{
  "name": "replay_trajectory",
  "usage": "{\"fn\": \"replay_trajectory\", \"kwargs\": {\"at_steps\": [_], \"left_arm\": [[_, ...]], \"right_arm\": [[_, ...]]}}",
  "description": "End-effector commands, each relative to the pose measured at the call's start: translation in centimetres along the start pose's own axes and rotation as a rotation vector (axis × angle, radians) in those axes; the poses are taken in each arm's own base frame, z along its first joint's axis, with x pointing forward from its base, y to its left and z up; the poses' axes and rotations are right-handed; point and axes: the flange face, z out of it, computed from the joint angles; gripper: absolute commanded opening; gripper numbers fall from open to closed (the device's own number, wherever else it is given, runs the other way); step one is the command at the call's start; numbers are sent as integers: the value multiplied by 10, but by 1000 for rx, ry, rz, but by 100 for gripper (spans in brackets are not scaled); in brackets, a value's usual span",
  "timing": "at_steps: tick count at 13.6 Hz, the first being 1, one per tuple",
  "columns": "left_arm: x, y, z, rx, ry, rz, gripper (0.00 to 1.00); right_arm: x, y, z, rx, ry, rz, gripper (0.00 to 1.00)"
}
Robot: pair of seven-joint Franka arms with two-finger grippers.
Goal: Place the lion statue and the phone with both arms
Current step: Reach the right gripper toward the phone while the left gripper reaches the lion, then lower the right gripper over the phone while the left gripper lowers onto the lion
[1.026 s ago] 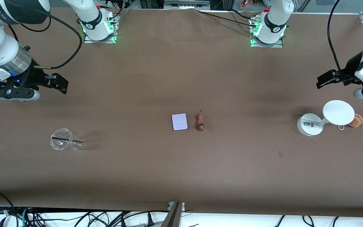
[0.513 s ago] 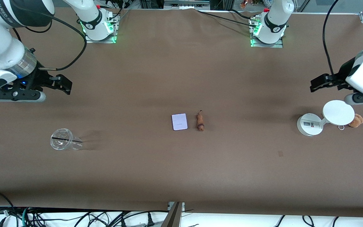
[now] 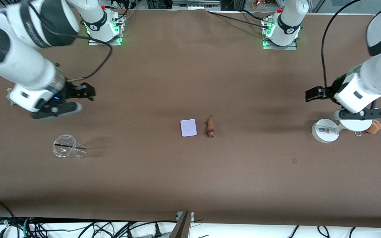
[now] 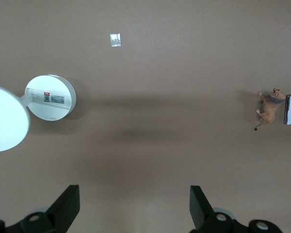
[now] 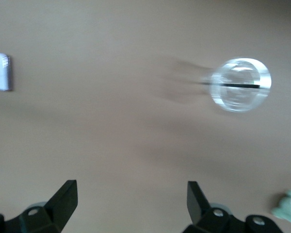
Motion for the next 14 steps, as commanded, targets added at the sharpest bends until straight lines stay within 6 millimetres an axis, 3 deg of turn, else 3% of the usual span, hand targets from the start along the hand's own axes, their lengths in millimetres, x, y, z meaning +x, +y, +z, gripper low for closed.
{"fn": "replay_trajectory", "kwargs": {"at_steps": [1, 4, 8, 11, 14], "left_arm": [[14, 7, 13, -18, -35, 35, 100], [24, 39, 21, -35, 22, 41, 100], [31, 118, 58, -46, 62, 14, 100], [40, 151, 83, -57, 92, 4, 100], [47, 159, 98, -62, 101, 11, 100]], "right_arm": [[29, -50, 33, 53, 13, -69, 100], [52, -136, 80, 58, 73, -1, 100], [77, -242, 161, 106, 180, 41, 100], [90, -287, 203, 119, 178, 70, 100], [89, -313, 236, 141, 222, 55, 100]]}}
